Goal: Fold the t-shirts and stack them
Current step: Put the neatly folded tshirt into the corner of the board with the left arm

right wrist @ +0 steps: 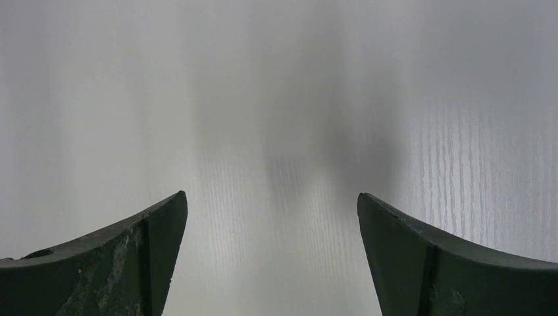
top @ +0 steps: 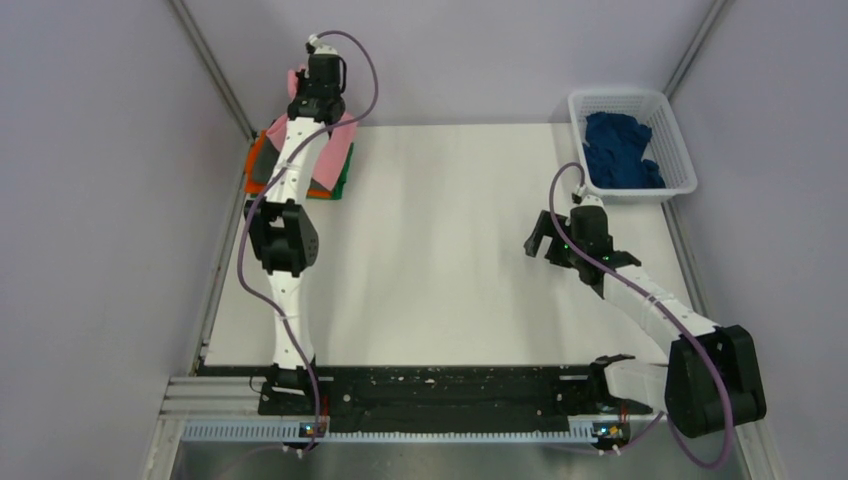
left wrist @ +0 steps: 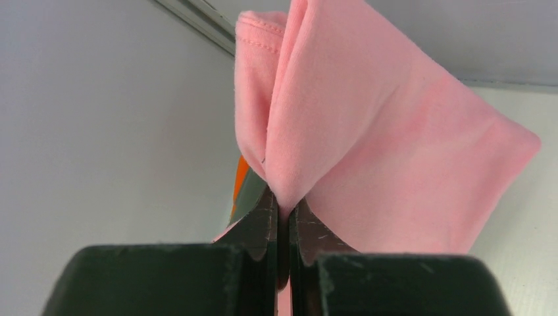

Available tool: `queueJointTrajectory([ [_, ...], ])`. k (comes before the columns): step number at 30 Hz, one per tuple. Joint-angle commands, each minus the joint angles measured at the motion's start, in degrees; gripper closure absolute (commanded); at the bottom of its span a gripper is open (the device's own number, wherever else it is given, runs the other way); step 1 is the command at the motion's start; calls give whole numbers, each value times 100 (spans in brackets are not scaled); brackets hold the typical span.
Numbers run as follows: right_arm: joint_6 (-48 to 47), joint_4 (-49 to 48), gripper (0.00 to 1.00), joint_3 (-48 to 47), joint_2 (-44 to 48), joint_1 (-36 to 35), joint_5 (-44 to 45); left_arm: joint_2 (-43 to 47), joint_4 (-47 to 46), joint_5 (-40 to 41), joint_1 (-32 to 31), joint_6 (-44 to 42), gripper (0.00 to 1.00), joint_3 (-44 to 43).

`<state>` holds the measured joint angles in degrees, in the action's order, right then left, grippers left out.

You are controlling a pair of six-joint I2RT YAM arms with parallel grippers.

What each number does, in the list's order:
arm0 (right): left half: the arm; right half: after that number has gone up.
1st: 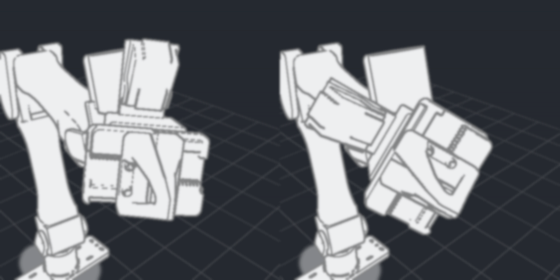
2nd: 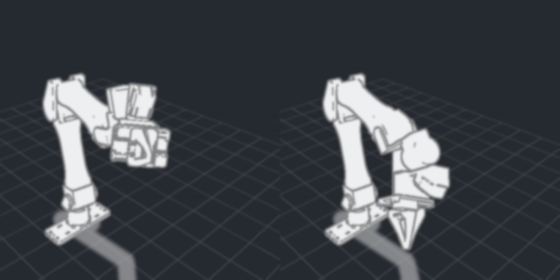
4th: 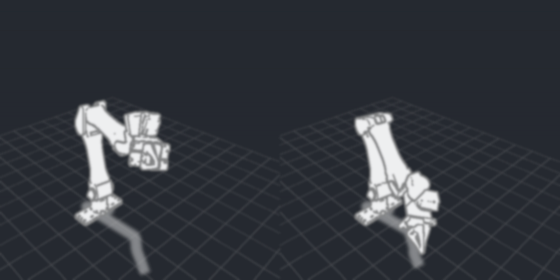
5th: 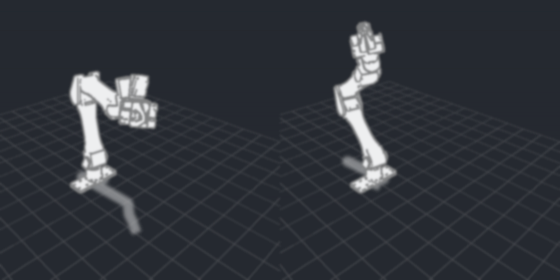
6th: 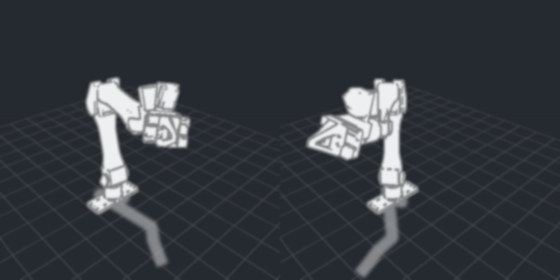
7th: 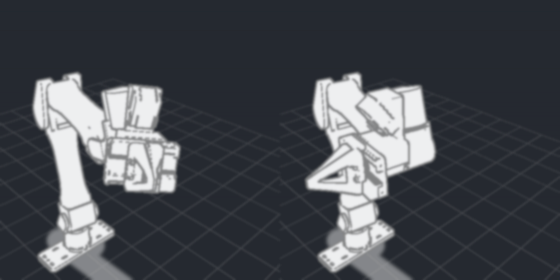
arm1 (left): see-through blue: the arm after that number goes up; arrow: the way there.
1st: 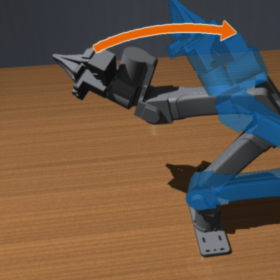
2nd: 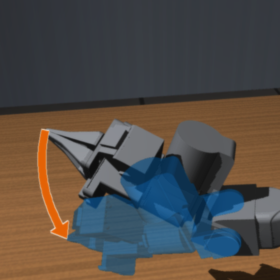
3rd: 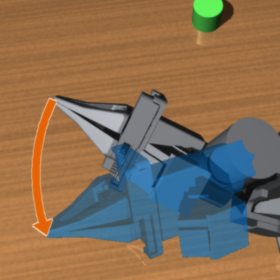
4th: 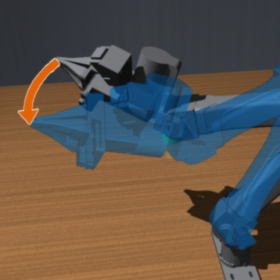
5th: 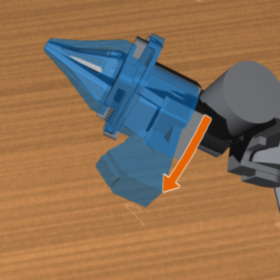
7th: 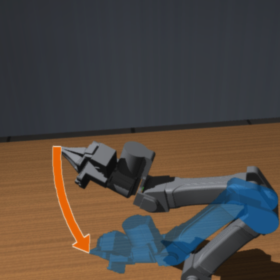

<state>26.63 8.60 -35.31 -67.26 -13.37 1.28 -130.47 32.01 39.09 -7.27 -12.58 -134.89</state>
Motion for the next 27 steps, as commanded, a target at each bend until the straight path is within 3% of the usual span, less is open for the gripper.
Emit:
queueJointTrajectory([
  [1,21,-75,2,-213,-30,-8,75,147,-332,-189,15,55,100,-270],
  [12,35,-89,2,-231,-118,-7,105,-255,-481,174,285,-157,100,-4],
  [27,26,33,1,-308,-213,-8,79,-844,-456,-231,1096,262,100,145],
])
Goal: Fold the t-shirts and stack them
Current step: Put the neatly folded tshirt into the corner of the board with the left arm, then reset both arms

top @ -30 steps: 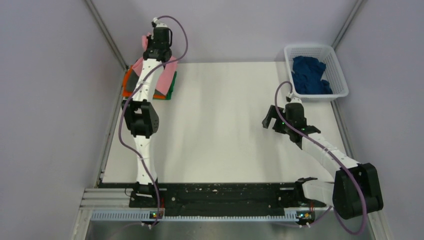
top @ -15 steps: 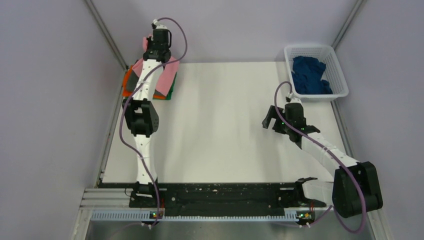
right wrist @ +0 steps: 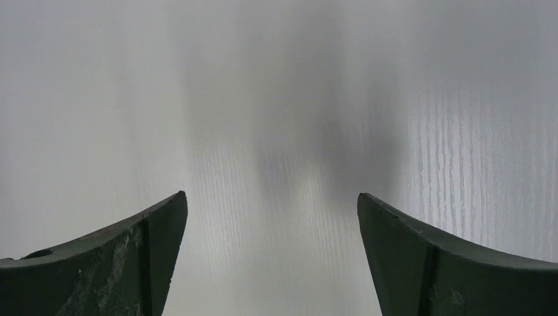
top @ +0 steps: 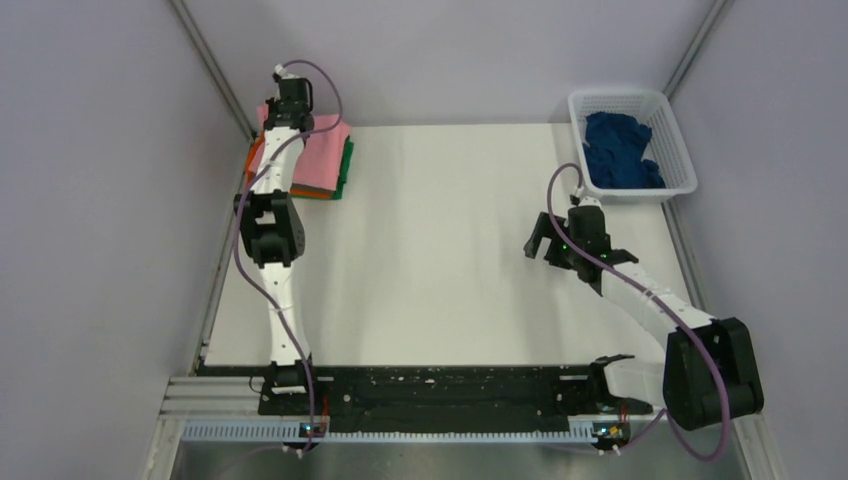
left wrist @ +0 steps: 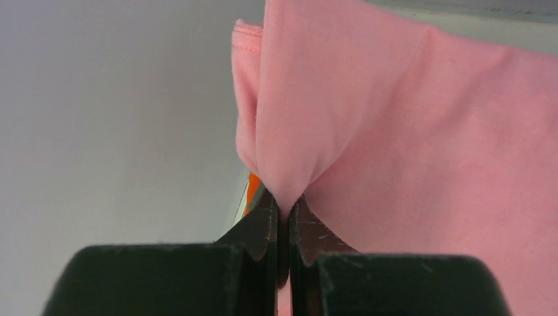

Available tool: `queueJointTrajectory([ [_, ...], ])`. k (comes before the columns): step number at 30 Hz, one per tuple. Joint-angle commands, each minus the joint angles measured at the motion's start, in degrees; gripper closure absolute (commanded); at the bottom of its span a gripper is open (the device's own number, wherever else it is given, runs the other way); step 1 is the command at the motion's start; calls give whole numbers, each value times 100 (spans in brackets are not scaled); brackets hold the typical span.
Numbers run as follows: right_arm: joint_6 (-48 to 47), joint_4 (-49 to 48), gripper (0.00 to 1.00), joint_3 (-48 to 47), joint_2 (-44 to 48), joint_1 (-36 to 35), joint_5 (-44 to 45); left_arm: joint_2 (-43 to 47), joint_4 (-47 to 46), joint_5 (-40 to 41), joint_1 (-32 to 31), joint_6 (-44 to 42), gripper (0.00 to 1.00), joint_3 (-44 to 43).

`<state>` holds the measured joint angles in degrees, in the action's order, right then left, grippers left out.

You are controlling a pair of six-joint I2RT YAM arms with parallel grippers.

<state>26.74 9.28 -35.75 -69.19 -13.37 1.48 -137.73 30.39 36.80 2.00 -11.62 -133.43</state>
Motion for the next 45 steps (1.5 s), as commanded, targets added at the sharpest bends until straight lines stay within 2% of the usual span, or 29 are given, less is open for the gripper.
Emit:
queueJointTrajectory([
  [1,20,-32,2,-270,-36,-6,71,-168,-292,-31,212,199,99,-21],
  [3,23,-31,2,-283,-65,-3,76,-224,-297,-77,285,270,99,-25],
  [5,17,-31,2,-299,-118,-3,105,-271,-296,-92,361,304,92,-30],
  [6,17,-31,2,-293,-154,-7,107,-285,-290,-72,377,315,84,-26],
  [7,30,-34,1,-307,-184,-8,99,-285,-295,-52,392,309,66,-26],
  [8,35,-42,2,-318,-217,-3,83,-287,-301,-25,401,299,53,-26],
  [11,50,-16,2,-357,-312,-6,37,-283,-514,502,406,226,49,-34],
  [12,47,0,2,-366,-316,-6,29,-265,-574,761,406,231,41,-49],
  [14,63,27,2,-363,-286,-8,28,-178,-680,1264,402,279,19,-41],
  [17,145,81,2,-356,-132,-8,57,106,-466,1503,351,684,2,-22],
  [22,202,268,1,-273,351,-3,70,1066,80,355,15,1451,1,505],
  [29,262,933,1,-107,1255,-7,566,2937,-651,-468,-926,2283,1,2833],
  [32,296,1064,1,9,1777,-5,689,3872,-446,-916,-1283,3058,1,3665],
  [34,311,1120,1,103,2068,-1,691,4607,-624,-1620,-1548,3552,1,4645],
  [36,307,1266,1,169,2314,-4,799,5441,-1351,-2188,-1871,3614,1,6058],
  [40,230,1495,1,311,2641,-5,1172,6831,-1797,-2421,-2524,3974,1,8246],
  [42,247,1493,1,303,2686,-6,1178,7386,-1866,-2616,-2676,4097,1,9055],
  [45,326,1489,1,315,2710,-8,1184,8160,-1463,-2533,-2720,4314,1,9734],
])
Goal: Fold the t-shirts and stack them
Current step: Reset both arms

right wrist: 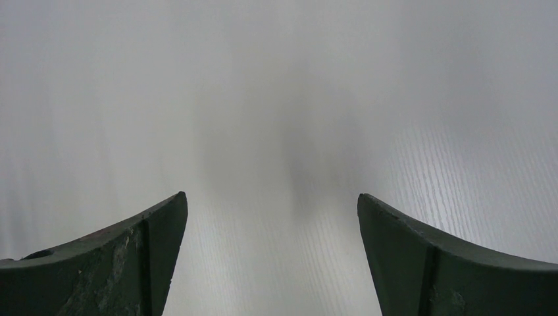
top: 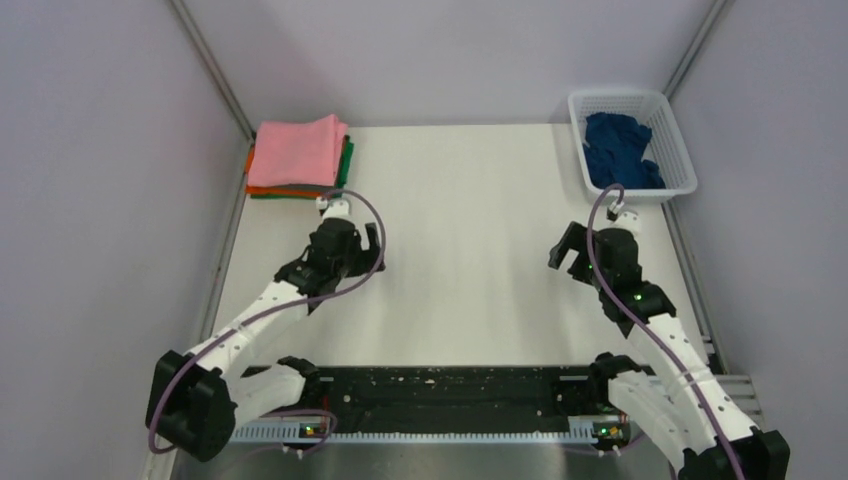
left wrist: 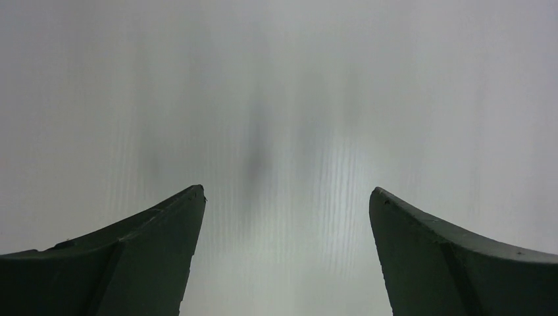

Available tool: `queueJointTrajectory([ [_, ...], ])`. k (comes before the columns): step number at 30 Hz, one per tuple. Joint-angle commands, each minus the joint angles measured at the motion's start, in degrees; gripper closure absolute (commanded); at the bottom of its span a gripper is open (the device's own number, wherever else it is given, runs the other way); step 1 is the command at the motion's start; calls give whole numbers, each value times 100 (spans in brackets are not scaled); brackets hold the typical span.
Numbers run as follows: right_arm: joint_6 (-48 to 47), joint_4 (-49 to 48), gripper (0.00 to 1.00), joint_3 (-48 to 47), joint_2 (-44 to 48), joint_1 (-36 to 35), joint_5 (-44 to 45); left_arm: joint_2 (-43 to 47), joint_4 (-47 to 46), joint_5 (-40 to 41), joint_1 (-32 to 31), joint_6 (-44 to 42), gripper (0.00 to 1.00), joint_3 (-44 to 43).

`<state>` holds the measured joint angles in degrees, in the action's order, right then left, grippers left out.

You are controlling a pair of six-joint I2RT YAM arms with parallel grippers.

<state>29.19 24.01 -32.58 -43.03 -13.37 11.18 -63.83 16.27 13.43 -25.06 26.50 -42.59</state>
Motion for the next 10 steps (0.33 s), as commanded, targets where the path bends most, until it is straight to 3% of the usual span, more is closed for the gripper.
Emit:
queueJointTrajectory([
  [1,86,8,1,15,95,-3,238,1031,83,-86,-15,539,1,799],
  [10,45,38,1,97,122,-8,220,2453,506,473,-17,538,1,982],
])
